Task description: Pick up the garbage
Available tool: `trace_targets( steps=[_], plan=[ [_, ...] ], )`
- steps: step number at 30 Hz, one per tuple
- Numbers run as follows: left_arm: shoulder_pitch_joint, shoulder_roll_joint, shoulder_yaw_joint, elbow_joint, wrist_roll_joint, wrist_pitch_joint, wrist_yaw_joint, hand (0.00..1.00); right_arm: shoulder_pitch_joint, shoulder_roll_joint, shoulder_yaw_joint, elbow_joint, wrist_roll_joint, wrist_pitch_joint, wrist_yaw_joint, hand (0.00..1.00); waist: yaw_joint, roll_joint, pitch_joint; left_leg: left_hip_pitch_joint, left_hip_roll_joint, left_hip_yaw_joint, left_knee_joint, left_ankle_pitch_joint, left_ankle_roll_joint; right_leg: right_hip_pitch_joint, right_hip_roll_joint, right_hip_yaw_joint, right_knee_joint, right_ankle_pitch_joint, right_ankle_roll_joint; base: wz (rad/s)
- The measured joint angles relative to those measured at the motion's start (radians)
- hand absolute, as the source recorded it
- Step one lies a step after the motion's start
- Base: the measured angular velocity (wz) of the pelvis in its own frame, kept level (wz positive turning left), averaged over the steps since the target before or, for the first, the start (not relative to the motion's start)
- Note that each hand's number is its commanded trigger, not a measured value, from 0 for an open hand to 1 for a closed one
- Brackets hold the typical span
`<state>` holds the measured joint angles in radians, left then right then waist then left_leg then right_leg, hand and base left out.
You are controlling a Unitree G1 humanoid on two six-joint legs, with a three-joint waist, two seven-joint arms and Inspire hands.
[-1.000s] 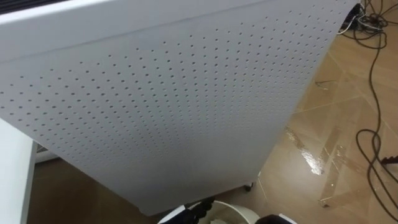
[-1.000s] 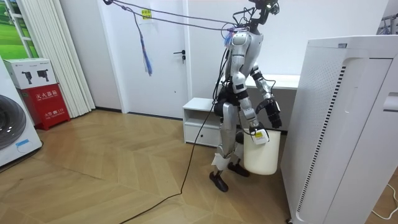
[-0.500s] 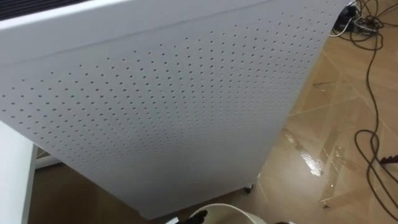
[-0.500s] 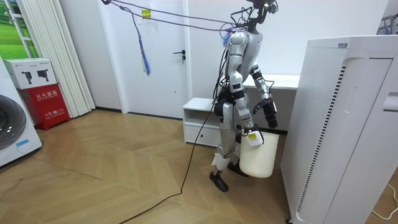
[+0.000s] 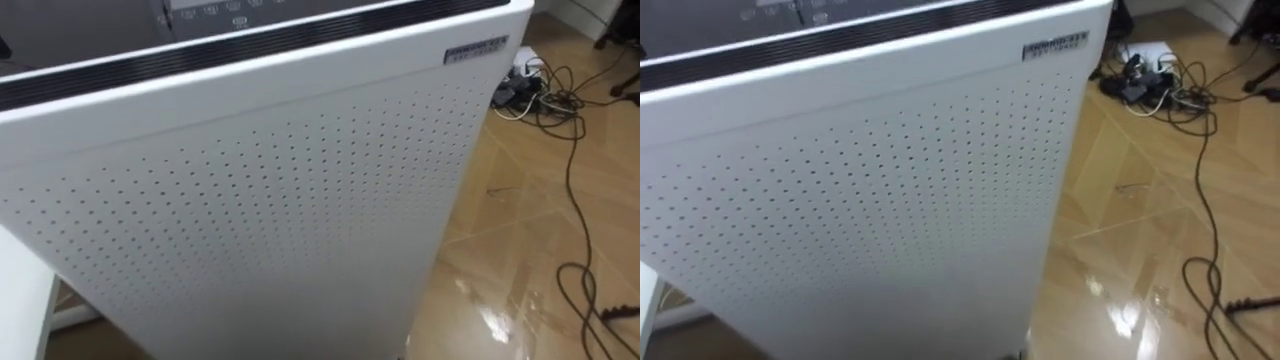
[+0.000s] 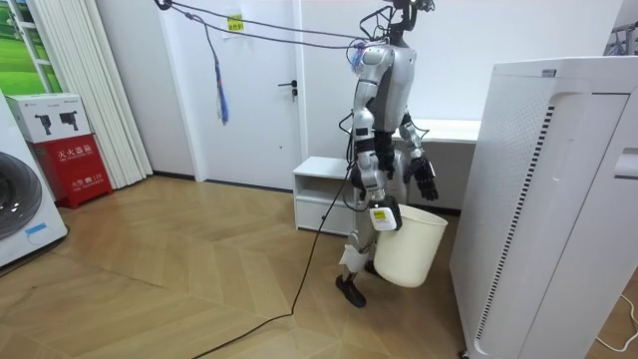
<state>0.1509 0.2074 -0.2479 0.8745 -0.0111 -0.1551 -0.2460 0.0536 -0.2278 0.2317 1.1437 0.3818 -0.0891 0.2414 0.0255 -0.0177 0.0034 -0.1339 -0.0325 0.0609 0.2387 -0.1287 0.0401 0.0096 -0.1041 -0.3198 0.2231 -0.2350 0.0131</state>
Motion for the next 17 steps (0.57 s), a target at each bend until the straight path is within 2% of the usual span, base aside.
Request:
trace_targets(
  steps=[5, 7, 12, 14, 17],
  plan=[
    [0.012, -0.021, 0.045, 0.073, -0.059, -0.002, 0.059, 0.00, 0.052, 0.010, -0.051, 0.004, 0.055, 0.004, -0.007, 1.00, -0.006, -0.018, -0.0093, 0.062, 0.000, 0.011, -0.033, -0.003, -0.005, 0.054, 0.003, 0.007, -0.021, 0.000, 0.001, -0.07],
    [0.027, -0.030, 0.073, 0.101, -0.098, 0.000, 0.070, 0.00, 0.065, 0.022, -0.092, 0.026, 0.062, 0.007, -0.014, 1.00, -0.018, -0.017, -0.0090, 0.079, -0.001, 0.015, -0.038, -0.003, -0.005, 0.070, 0.003, 0.008, -0.023, -0.001, 0.002, -0.03],
    [0.045, -0.045, 0.129, 0.139, -0.172, 0.006, 0.071, 0.00, 0.066, 0.041, -0.143, 0.064, 0.087, 0.028, -0.021, 1.00, -0.022, -0.017, -0.0079, 0.095, 0.001, 0.022, -0.042, -0.008, -0.009, 0.083, 0.005, 0.018, -0.041, -0.001, 0.002, -0.06],
    [0.050, -0.047, 0.134, 0.155, -0.201, 0.017, 0.070, 0.00, 0.065, 0.041, -0.162, 0.064, 0.093, 0.040, -0.022, 1.00, -0.020, -0.014, -0.0032, 0.107, 0.001, 0.024, -0.047, -0.011, -0.010, 0.090, 0.005, 0.020, -0.042, -0.001, 0.003, -0.06],
    [0.050, -0.061, 0.173, 0.190, -0.270, 0.044, 0.070, 0.00, 0.065, 0.042, -0.177, 0.063, 0.093, 0.063, -0.028, 1.00, -0.018, -0.013, -0.0019, 0.123, 0.002, 0.034, -0.052, -0.018, -0.011, 0.097, 0.013, 0.033, -0.041, -0.004, 0.005, -0.11]
  ],
)
